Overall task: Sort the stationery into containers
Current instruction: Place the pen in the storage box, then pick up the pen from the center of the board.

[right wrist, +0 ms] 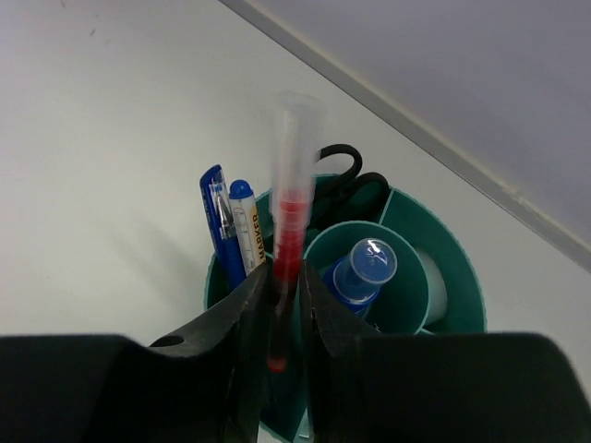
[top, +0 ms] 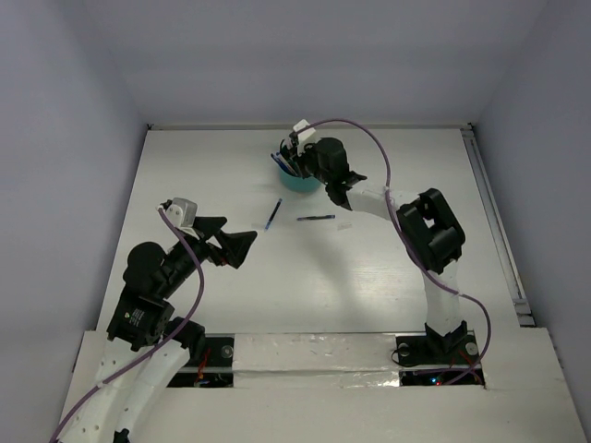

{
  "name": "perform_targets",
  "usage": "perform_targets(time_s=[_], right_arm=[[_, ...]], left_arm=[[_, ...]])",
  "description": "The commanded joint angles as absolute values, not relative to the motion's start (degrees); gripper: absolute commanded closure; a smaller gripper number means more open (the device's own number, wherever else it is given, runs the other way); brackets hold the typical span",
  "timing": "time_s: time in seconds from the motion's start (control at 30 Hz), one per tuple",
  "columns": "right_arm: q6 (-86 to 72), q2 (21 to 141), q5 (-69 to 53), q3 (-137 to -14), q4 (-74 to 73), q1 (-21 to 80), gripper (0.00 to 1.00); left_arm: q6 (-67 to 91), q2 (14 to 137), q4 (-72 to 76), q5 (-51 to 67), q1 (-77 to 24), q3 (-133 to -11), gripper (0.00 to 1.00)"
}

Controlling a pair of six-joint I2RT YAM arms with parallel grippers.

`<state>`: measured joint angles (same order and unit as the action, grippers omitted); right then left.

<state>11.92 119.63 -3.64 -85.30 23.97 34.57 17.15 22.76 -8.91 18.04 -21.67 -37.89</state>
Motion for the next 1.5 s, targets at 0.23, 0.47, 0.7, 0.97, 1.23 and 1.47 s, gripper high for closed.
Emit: perform_targets(time_s=[0.23,0.47,0.7,0.97,1.23,1.47], right_arm=[[9.9,113.7,-3.2,-83.2,25.8,34.9,0.43],[5.8,103.1,-2.5,-74.4,26.8,34.9,0.49],[-2.2,93.0,-1.1,-66.8,10.4,34.9,0.96],[4.7,88.1,-9.9,-61.0,-3.7,34.9,0.73],[14.5,97.0,-12.8,-67.6,-11.2,34.9,0.33],[21.1,109.1,-9.4,-78.8,-19.8,34.9,0.29]], left_arm=[[16.5,22.9,-6.3,19.2,-20.9,-37.4,0.01],[16.6,22.1,-6.6,18.6,-20.9,-37.4,0.01],[16.7,22.1,-6.7,18.2,-20.9,-37.4,0.01],[16.8,22.2,-6.6,18.2,-20.9,-37.3,0.01],[16.9,22.1,-6.7,18.0,-20.9,-37.2,0.01],[16.9,22.3,-6.7,17.9,-20.9,-37.3,0.01]])
